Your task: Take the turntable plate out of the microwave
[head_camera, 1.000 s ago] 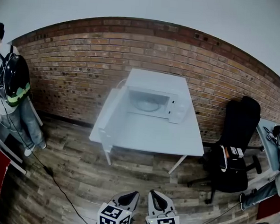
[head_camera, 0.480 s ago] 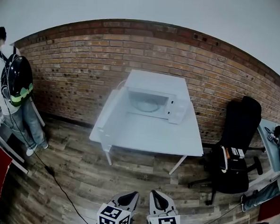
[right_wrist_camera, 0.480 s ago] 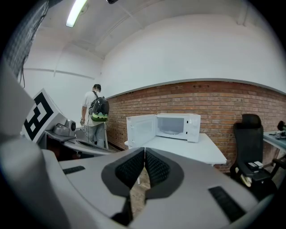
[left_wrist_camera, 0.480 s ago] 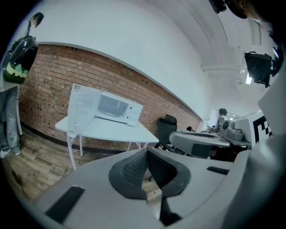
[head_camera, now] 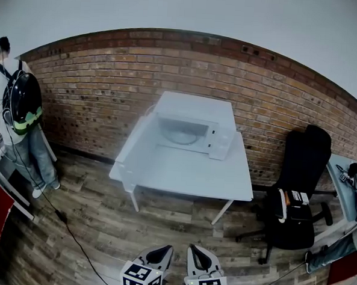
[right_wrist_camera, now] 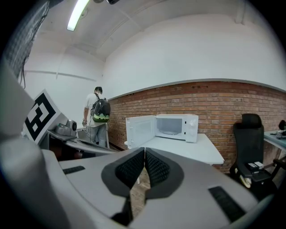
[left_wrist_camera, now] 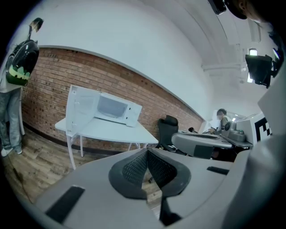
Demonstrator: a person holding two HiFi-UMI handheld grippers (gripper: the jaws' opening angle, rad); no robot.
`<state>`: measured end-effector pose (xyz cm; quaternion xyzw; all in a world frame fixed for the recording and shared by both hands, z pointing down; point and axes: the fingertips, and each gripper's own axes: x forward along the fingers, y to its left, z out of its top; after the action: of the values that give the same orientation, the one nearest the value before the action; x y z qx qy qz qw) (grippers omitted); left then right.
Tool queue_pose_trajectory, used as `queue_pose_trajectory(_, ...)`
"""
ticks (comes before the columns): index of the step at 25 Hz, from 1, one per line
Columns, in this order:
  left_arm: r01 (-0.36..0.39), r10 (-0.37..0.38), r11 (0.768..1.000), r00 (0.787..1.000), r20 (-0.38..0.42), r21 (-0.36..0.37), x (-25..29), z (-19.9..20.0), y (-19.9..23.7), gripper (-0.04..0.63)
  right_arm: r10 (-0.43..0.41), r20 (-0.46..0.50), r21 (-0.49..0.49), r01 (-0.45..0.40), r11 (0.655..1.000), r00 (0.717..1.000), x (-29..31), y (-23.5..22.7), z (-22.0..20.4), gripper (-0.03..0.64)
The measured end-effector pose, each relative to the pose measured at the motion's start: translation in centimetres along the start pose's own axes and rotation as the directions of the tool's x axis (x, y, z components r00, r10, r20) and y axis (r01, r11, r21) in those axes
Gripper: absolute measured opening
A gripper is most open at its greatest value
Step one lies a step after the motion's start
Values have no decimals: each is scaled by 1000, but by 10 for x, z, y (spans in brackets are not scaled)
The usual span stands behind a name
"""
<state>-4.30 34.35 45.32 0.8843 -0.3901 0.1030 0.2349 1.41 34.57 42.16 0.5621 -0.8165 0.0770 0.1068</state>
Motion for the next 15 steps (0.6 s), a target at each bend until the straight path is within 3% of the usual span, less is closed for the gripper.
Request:
queue_pose_trajectory(8,-3,3,1000,1000,-2,10,16,-1,-7,9,-5,-23,13,5,1000,1000,27,-21,-5,18)
queue_pose_trajectory(15,-44,44,999,999,10,0,40,13,28,9,-2,-51,34,4,999,999,53,-36,-11,18)
